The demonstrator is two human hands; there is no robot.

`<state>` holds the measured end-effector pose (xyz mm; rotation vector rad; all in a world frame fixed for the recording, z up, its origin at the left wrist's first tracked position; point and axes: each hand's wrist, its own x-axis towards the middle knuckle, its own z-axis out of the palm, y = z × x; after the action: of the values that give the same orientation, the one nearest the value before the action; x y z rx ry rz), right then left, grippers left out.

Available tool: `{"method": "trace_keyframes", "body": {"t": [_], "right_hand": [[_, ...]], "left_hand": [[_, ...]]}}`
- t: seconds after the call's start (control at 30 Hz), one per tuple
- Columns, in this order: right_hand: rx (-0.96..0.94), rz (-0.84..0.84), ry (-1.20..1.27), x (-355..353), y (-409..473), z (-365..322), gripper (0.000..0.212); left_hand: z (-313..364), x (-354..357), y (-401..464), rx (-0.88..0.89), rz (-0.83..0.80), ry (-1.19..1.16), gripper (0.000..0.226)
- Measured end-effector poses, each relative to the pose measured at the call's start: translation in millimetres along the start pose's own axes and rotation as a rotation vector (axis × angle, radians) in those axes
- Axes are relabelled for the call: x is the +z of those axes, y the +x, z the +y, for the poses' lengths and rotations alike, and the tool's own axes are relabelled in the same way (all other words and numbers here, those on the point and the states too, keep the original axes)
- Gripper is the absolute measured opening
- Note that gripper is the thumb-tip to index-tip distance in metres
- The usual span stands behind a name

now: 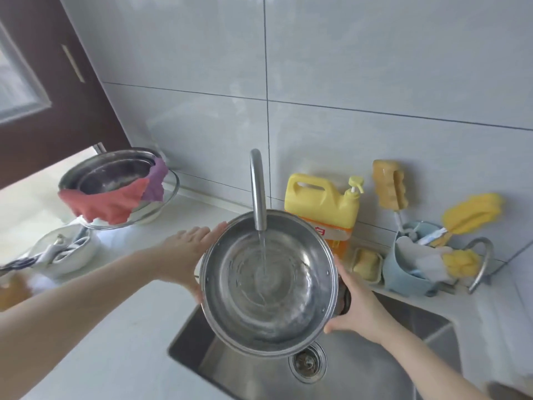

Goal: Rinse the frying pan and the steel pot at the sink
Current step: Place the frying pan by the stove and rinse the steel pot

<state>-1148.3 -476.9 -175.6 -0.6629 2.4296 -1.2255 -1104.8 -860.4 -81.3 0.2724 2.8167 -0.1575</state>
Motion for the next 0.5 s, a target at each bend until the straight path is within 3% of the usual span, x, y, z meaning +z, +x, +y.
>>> {"method": "trace_keyframes", "body": {"t": [0.2,0.5], "right_hand": [[-0.008,0.091,-0.211,-27.3,-6.8,18.1,0.137],[-0.146,0.261,-0.526,-28.3,-42.3,32.5,0.141]], "left_hand": [[27.8,66.4,19.0,-0.020,0.341,0.005,0.165],[70.2,122.7,30.6,-0.101,0.582,-0.104,0.149]]}}
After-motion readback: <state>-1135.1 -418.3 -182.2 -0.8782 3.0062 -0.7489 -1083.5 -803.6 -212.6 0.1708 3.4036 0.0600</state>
